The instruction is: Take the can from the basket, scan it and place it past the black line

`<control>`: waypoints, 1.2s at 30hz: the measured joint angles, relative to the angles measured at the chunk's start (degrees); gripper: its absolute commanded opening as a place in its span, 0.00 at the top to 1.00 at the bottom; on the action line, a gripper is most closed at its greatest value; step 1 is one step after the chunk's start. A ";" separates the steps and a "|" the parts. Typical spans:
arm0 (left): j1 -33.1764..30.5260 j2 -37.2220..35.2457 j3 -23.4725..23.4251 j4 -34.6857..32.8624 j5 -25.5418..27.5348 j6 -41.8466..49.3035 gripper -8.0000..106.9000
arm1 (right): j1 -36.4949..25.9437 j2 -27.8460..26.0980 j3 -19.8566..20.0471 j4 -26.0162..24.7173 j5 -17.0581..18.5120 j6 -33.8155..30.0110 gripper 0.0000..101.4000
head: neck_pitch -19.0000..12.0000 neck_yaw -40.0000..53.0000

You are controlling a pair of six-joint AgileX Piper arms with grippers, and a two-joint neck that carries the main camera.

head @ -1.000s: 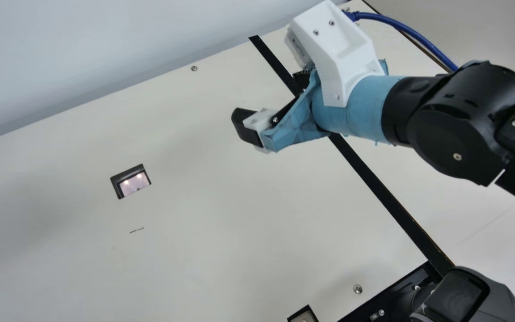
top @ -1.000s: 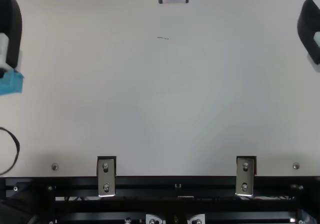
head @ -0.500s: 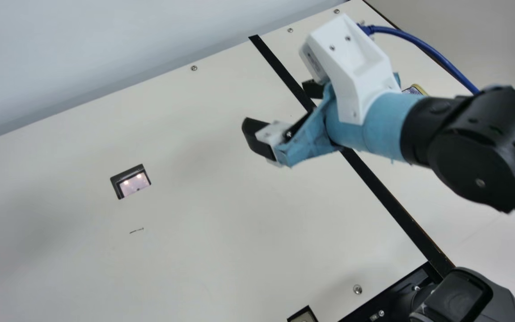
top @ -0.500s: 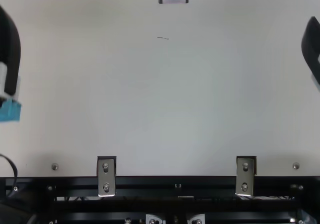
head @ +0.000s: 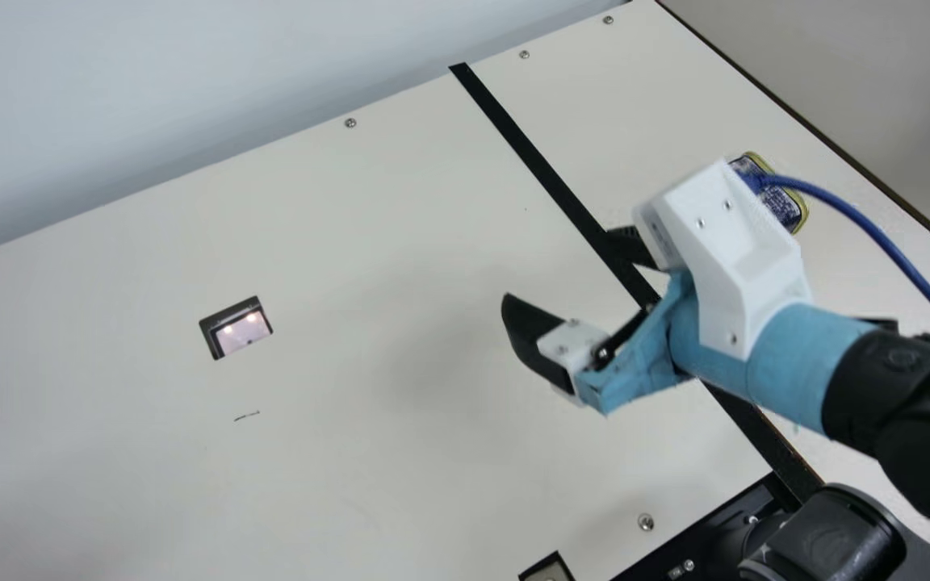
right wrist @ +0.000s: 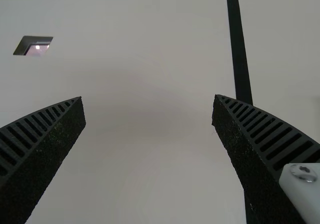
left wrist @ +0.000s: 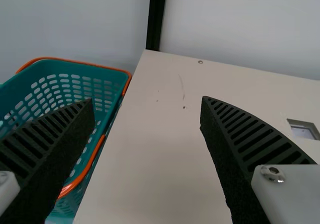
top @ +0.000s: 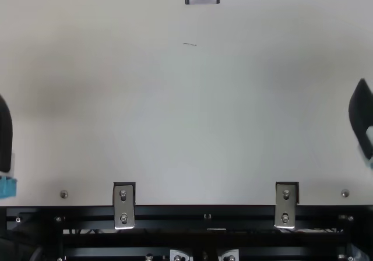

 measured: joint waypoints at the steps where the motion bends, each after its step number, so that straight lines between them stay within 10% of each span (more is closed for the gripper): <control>1: 0.00 -0.88 0.00 -0.12 0.12 0.43 0.15 | -0.05 -0.74 0.51 0.00 0.27 0.00 0.00 | -0.29 0.00; 36: 5.82 -7.55 0.30 -16.07 2.27 14.02 0.15 | -1.96 -16.61 5.29 2.55 -2.29 -0.60 0.00 | -0.29 0.00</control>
